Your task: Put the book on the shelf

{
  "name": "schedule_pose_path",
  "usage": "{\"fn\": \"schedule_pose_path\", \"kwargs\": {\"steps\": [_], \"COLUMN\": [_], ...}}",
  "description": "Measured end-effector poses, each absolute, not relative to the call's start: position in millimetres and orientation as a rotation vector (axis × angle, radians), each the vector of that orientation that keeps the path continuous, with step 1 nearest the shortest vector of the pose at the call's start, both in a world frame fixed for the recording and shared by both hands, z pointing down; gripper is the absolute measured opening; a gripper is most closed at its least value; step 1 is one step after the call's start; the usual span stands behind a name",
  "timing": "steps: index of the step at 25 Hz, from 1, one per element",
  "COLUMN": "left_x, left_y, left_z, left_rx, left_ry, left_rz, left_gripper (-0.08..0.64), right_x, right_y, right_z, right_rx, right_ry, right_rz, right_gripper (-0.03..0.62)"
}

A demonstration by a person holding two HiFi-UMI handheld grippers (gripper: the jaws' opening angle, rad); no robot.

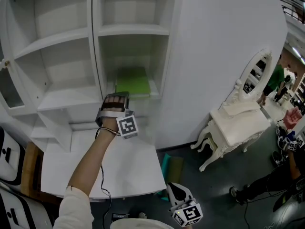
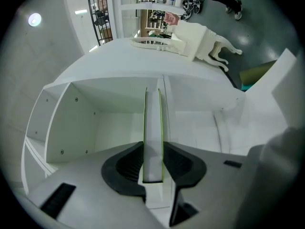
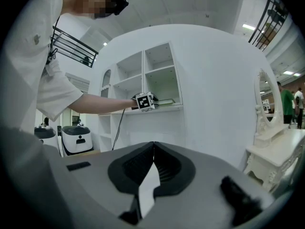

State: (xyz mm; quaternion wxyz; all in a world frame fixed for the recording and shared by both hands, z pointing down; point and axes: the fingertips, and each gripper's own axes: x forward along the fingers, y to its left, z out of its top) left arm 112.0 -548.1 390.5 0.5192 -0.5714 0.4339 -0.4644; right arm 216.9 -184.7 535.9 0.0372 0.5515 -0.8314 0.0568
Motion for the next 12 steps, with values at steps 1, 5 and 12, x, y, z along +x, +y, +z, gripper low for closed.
{"fn": "schedule_pose_path", "kwargs": {"steps": [1,5,12], "left_x": [112,113,107], "left_y": [-549,-546,-545], "left_z": [391,385,399], "left_rx": [-1.374,-1.368,-1.409], "left_ry": [1.043,1.031,1.022], "left_rz": [-1.113,-1.101,-1.103], "left_gripper": [0.135,0.135,0.198], "right_x": [217,219,214], "right_y": [-184,-182,-180], "right_z": [535,536,533], "right_rx": [1.696,1.700,1.687], "right_ry": [-2.552,-2.549,-2.560], "right_rz": [0.173,0.168,0.162], "right_gripper": [0.014,0.014,0.014]}}
